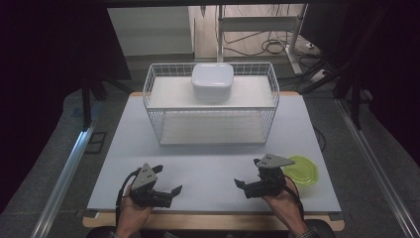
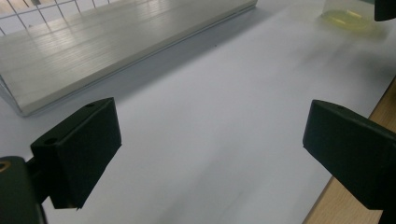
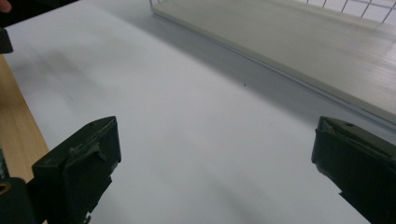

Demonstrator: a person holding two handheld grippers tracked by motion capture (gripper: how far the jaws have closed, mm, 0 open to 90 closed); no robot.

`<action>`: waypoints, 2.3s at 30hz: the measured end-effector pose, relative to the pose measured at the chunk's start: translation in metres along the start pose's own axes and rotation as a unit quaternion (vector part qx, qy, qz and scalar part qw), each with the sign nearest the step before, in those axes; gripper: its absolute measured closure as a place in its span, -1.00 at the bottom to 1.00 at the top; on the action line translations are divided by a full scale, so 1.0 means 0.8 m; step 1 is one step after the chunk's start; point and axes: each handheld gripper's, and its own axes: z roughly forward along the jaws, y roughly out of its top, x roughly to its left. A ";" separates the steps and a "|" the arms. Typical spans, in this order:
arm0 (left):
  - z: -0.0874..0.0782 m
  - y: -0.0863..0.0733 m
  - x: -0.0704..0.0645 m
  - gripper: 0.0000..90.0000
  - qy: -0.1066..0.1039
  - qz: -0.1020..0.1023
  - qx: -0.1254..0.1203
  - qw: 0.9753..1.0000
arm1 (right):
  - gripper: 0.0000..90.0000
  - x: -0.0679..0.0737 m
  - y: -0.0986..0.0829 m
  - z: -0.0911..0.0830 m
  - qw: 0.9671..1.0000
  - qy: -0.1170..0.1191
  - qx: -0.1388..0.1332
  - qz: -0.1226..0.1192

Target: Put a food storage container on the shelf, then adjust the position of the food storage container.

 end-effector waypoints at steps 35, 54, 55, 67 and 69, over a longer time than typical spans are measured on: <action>0.009 -0.007 0.001 -0.90 -0.013 -0.009 0.007 1.000 | 0.80 -0.088 -0.018 -0.100 0.988 -0.137 0.009 0.074; 0.015 -0.007 0.000 -0.90 -0.010 -0.009 0.009 1.000 | 0.99 -0.138 -0.073 -0.157 0.959 -0.244 0.017 0.142; 0.015 -0.007 0.000 -0.90 -0.010 -0.008 0.011 1.000 | 0.99 -0.138 -0.075 -0.157 0.959 -0.245 0.018 0.144; 0.019 -0.008 -0.001 -0.90 -0.010 -0.004 0.018 1.000 | 0.99 -0.137 -0.087 -0.155 0.959 -0.241 0.037 0.146; 0.019 -0.008 -0.001 -0.90 -0.011 -0.004 0.018 1.000 | 0.99 -0.135 -0.086 -0.152 0.960 -0.237 0.042 0.143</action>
